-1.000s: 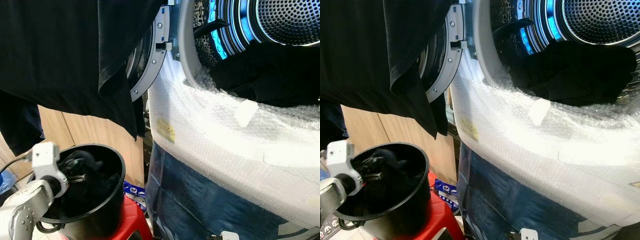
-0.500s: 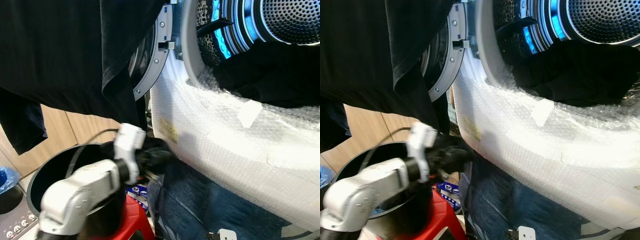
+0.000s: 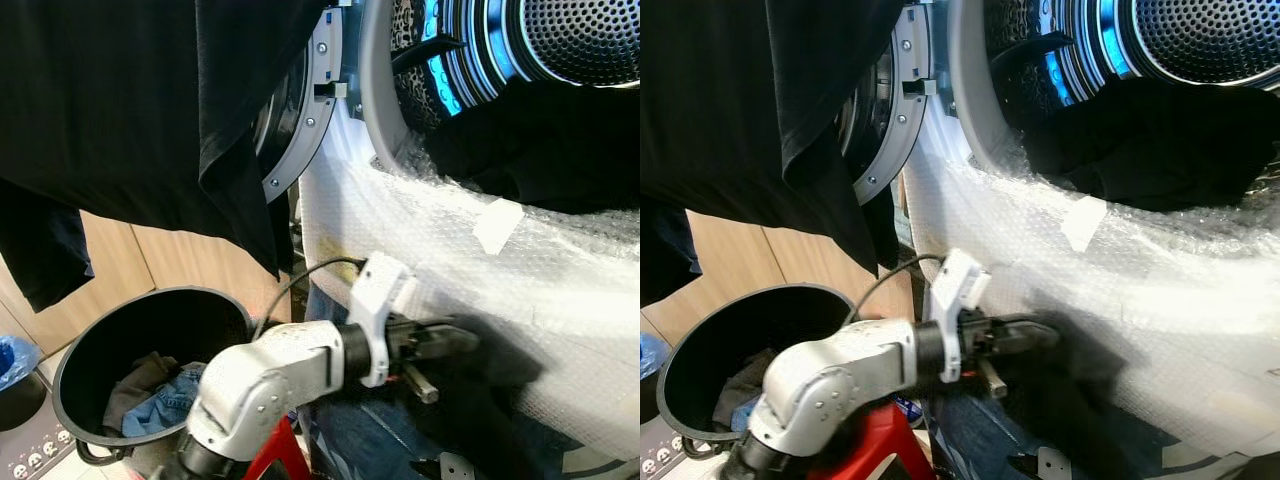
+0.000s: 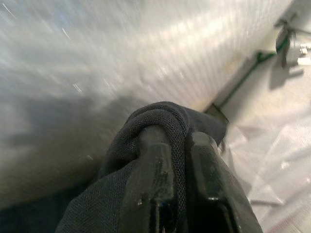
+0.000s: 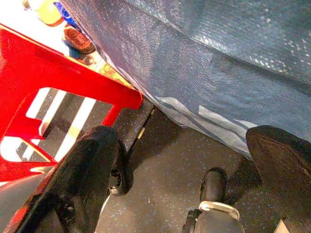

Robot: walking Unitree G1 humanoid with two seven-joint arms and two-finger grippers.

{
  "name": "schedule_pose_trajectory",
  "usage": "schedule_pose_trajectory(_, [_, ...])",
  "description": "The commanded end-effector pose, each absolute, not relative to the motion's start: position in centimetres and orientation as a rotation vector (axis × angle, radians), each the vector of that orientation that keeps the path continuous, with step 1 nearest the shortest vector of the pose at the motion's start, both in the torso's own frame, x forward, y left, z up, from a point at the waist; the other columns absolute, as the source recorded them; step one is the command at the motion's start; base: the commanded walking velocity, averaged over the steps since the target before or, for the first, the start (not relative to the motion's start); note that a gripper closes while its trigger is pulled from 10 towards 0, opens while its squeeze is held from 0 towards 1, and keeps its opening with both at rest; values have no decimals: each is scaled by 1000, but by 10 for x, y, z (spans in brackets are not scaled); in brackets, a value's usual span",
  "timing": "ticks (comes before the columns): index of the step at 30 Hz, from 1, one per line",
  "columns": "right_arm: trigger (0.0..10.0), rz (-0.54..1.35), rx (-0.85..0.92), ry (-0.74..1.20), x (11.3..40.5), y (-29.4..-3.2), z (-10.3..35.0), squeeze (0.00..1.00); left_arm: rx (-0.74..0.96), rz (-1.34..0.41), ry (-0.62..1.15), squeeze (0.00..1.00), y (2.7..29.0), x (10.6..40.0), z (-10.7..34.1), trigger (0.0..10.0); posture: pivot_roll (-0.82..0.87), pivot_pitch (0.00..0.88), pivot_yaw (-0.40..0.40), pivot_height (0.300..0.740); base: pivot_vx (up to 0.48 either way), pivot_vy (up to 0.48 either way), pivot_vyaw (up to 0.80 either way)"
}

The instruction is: Clothes washing

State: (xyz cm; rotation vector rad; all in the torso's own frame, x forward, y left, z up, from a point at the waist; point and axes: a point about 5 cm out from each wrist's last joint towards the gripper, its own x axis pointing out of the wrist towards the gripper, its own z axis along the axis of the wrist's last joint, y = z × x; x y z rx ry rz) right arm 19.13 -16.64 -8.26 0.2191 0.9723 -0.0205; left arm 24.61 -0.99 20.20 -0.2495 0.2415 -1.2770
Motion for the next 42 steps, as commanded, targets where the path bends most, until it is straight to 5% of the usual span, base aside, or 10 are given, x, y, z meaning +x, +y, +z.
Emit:
schedule_pose_trajectory(1, [10000,-25,221,970,192,-166,-82,0,-249,-1270,232,0,-6,246,201,0,149,0,34,740,0,0,0])
schedule_pose_trajectory(9, [10000,159,132,926,195,-169,-78,0,-217,-1004,347,0,55,262,158,0,150,0,39,740,0,0,0])
schedule_pose_trajectory(18, [10000,451,0,892,198,-184,-69,0,-201,-907,378,0,88,263,145,0,124,0,33,740,0,0,0])
schedule_pose_trajectory(19, [10000,501,-6,883,199,-189,-66,302,-195,-895,387,0,93,262,142,0,121,0,32,740,0,0,0])
schedule_pose_trajectory(20, [10000,535,-1,876,199,-192,-64,1000,-189,-890,393,0,95,261,140,0,119,0,29,740,0,0,0])
schedule_pose_trajectory(28, [10000,703,59,760,218,-212,-37,1000,-194,-876,411,0,102,256,134,0,114,0,32,740,0,0,0])
schedule_pose_trajectory(42, [10000,1060,168,563,234,-192,5,1000,-220,-891,403,0,82,256,132,0,118,0,23,740,0,0,0])
